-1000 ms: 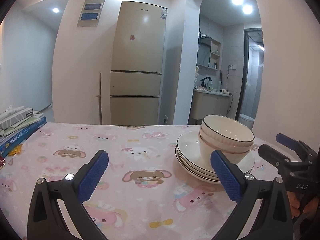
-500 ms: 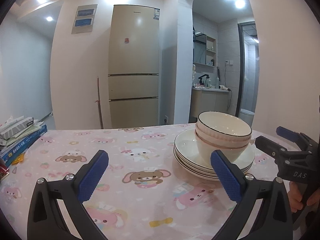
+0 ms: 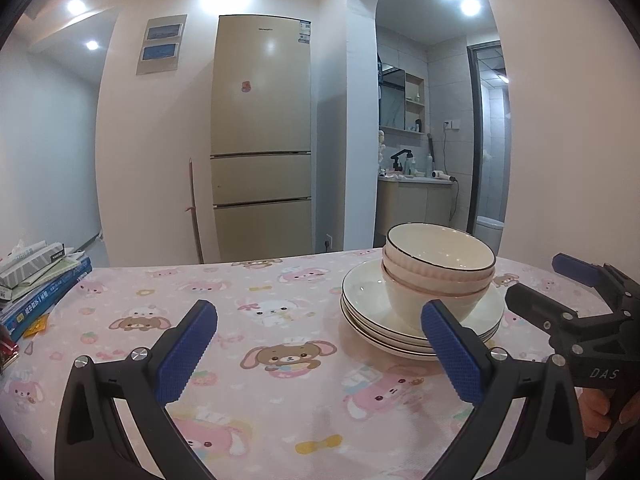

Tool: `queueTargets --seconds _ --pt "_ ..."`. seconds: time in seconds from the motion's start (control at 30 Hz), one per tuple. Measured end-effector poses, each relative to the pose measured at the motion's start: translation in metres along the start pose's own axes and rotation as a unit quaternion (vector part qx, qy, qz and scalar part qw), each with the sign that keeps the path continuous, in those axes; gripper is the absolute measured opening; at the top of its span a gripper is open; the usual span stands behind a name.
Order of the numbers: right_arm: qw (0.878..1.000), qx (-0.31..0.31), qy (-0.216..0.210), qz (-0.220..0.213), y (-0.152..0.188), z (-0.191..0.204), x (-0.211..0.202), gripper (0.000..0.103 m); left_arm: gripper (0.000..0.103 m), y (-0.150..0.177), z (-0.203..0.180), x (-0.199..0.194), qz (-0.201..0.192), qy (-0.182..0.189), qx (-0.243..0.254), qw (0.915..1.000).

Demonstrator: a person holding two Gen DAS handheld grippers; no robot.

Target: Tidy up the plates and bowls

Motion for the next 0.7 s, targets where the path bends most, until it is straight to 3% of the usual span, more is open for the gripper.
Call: queueTargets --seconds 0.7 --pt "1.0 0.008 -0.004 0.006 0.001 -0.0039 0.0031 0.103 0.103 -0.0001 0.0002 -0.0003 0.001 0.001 -0.002 1.0"
Point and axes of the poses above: each gripper's, at about its wrist camera, not at the fingertips, and x roughly the way its jaws point, z to its left, y to its underside, the point moved 6 cm from there along x, roughly the way its jaws point
